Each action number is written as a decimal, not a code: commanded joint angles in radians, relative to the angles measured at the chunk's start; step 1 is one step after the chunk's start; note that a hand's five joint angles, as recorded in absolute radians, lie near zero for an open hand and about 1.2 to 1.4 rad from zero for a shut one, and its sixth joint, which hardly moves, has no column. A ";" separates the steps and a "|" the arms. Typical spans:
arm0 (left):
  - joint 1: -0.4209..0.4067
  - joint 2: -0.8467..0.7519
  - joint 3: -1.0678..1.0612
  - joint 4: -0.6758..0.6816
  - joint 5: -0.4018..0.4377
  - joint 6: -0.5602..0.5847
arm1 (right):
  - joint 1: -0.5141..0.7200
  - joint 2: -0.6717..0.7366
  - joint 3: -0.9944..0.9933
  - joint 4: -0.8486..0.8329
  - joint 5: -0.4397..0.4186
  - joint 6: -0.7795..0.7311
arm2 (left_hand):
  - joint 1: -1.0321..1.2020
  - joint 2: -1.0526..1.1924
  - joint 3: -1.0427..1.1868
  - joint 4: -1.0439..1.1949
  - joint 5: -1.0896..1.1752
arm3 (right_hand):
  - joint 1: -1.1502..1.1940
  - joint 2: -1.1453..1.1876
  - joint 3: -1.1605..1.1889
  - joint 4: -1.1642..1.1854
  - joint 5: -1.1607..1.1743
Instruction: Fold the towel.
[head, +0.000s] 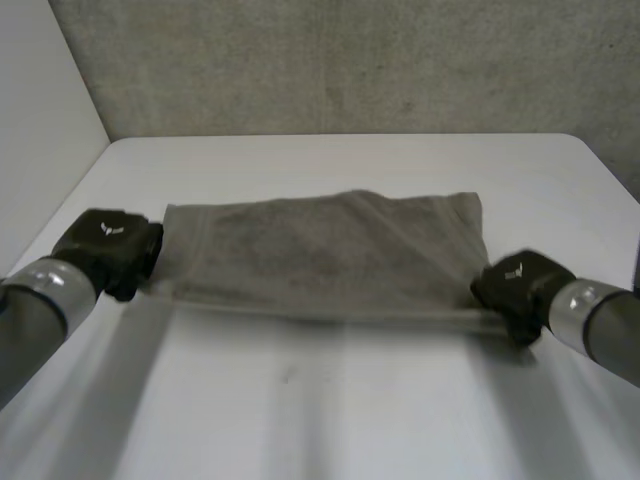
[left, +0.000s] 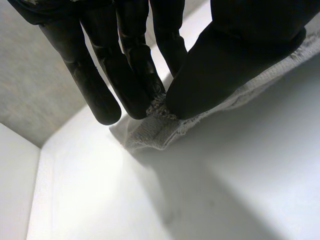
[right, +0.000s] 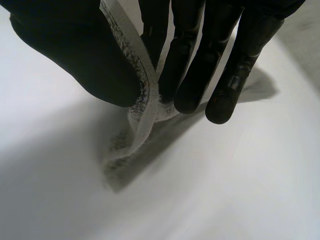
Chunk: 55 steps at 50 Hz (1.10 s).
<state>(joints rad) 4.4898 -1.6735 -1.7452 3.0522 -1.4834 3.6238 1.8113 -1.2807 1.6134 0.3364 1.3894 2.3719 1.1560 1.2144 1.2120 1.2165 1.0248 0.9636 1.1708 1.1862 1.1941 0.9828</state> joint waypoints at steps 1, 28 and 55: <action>0.012 0.070 -0.039 -0.174 0.003 0.061 | -0.038 -0.072 0.043 0.289 -0.023 -0.217 | 0.240 0.182 0.184 0.180 0.197 | 0.433 0.225 0.210 0.202 0.239; -0.040 -0.384 0.280 0.194 -0.012 0.049 | 0.048 0.303 -0.329 -0.303 0.000 -0.275 | 0.240 0.182 0.184 0.180 0.197 | 0.433 0.225 0.210 0.202 0.239; -0.060 -0.779 0.609 0.532 -0.081 0.121 | 0.054 0.705 -0.622 -0.668 -0.096 -0.372 | 0.240 0.182 0.184 0.180 0.197 | -0.541 -0.748 -0.764 -0.771 -0.735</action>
<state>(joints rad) 4.4317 -2.4397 -1.1460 3.5087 -1.5758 3.7297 1.8654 -0.5879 1.0313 -0.3187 1.3045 1.9933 1.1851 1.2178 1.2160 1.2168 1.0388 0.7676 0.8846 0.8803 0.8820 0.7338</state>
